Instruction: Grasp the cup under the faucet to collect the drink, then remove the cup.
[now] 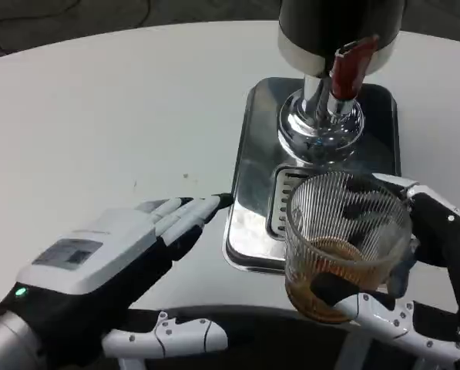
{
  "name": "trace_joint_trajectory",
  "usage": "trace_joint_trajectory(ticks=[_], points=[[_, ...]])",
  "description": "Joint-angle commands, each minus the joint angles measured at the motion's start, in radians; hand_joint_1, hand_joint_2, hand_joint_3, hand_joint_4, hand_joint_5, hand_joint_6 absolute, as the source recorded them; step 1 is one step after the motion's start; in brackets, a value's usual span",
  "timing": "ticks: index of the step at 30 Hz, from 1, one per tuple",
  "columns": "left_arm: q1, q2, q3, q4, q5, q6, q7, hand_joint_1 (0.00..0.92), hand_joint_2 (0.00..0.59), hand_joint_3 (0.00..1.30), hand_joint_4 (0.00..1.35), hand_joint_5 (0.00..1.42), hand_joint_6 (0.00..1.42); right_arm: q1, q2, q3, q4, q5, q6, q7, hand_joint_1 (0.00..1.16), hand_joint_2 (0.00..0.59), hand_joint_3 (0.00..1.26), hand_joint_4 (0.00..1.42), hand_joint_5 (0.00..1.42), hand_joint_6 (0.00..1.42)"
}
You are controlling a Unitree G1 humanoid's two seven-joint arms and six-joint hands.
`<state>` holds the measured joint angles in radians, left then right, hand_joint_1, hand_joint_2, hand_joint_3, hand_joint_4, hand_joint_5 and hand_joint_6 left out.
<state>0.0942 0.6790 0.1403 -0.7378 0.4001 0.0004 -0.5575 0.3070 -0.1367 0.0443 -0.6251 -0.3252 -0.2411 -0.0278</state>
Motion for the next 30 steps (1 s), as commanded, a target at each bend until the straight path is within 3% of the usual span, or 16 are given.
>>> trace_joint_trajectory(ticks=[1, 9, 30], points=[[0.015, -0.005, 0.0, -0.012, -0.002, -0.015, 0.005, 0.0, 0.107, 0.0, 0.0, 0.0, 0.0, 0.02, -0.013, -0.016, -0.038, 0.028, -0.06, 0.009, 0.74, 0.239, 0.83, 0.98, 1.18, 1.16], [0.013, -0.012, 0.005, -0.021, 0.001, -0.025, 0.009, 0.0, 0.107, 0.0, 0.0, 0.0, 0.0, 0.049, -0.025, -0.031, -0.044, 0.051, -0.077, 0.025, 0.74, 0.239, 0.84, 0.99, 1.18, 1.16], [0.042, -0.016, 0.038, -0.047, -0.017, -0.022, 0.0, 0.0, 0.102, 0.0, 0.0, 0.0, 0.0, 0.066, -0.014, -0.021, -0.065, 0.045, -0.075, 0.031, 0.75, 0.239, 0.84, 0.99, 1.19, 1.16]])
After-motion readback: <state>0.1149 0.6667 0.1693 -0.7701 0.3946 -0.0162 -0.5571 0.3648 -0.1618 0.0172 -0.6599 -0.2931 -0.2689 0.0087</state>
